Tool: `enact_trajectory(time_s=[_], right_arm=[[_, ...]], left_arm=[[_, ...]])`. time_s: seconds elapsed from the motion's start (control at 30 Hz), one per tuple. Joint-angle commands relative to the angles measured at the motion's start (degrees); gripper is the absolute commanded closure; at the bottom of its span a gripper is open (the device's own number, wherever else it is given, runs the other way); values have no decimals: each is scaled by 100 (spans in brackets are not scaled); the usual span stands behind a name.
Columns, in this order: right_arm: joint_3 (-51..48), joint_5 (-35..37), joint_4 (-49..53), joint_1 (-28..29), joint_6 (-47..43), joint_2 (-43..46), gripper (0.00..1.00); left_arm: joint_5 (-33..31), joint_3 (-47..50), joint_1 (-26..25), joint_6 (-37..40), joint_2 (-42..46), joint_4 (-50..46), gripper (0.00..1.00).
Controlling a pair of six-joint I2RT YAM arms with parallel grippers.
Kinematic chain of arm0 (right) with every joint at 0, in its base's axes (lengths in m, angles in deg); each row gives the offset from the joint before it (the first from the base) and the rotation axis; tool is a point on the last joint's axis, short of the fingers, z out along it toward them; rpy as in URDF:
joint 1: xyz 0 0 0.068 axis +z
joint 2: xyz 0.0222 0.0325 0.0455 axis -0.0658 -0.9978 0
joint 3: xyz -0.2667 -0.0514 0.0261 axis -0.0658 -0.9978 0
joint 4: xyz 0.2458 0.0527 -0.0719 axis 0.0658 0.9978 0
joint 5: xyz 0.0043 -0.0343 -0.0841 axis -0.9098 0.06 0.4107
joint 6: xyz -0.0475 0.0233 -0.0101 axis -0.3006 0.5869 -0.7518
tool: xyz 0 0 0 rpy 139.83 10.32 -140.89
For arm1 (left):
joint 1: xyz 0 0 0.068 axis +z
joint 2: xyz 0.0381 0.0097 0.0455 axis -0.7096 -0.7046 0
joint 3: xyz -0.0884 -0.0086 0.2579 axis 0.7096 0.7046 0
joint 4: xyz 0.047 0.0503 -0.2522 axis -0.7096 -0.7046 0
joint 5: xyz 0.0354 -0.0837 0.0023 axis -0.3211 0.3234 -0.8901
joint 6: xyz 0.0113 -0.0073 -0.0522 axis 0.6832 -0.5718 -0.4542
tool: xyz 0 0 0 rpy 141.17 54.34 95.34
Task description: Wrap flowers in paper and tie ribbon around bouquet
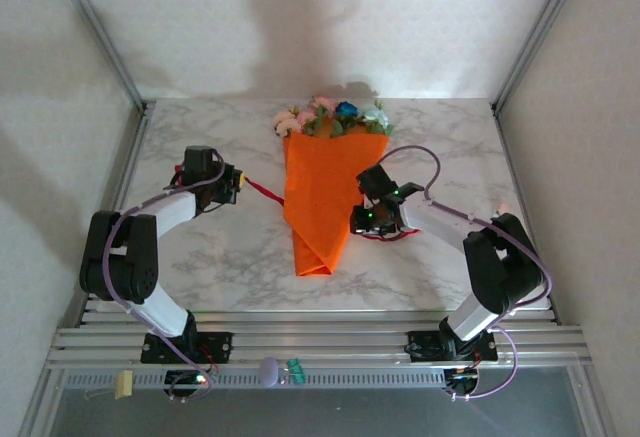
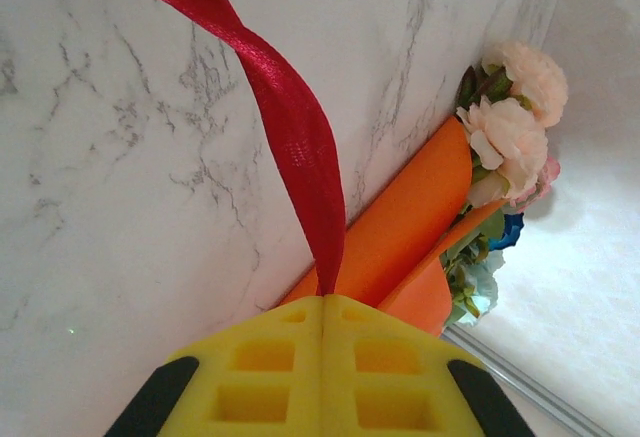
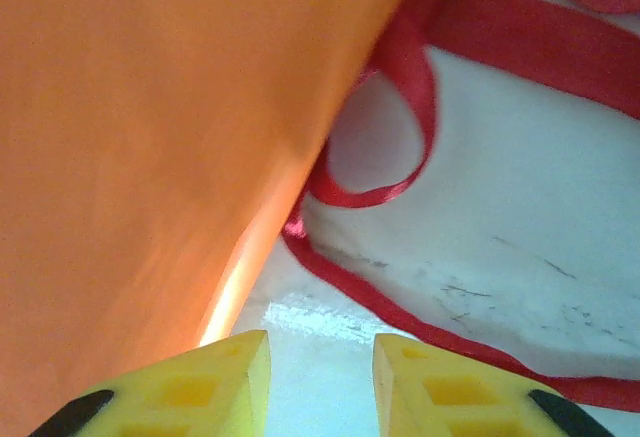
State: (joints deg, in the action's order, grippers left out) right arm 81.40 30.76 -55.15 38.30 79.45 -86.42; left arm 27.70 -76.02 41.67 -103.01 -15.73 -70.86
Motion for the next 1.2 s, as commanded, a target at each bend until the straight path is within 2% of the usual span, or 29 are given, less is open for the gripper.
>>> enact_trajectory(time_s=[0.0, 0.23, 0.6, 0.83, 1.0, 1.13, 1.17], right_arm=[[0, 387, 399, -11, -1093, -164, 67], [503, 332, 641, 71, -1506, -774, 60], [732, 745, 728, 151, -1480, -1007, 59], [938, 586, 1033, 178, -1583, -1490, 58], [956, 472, 1178, 178, -1398, -1649, 66], [1090, 759, 1359, 178, -1289, -1714, 96], [1084, 968, 1350, 170, -1253, -1556, 100]], left_arm=[[81, -40, 56, 103, 97, -136, 100], [90, -109, 54, 112, 62, -163, 100], [117, -63, 55, 121, 62, -137, 100], [119, -63, 54, 110, 62, -110, 100], [134, -45, 58, 94, 52, -75, 100], [146, -45, 63, 71, 52, -48, 100], [151, -53, 63, 68, 61, -48, 100]])
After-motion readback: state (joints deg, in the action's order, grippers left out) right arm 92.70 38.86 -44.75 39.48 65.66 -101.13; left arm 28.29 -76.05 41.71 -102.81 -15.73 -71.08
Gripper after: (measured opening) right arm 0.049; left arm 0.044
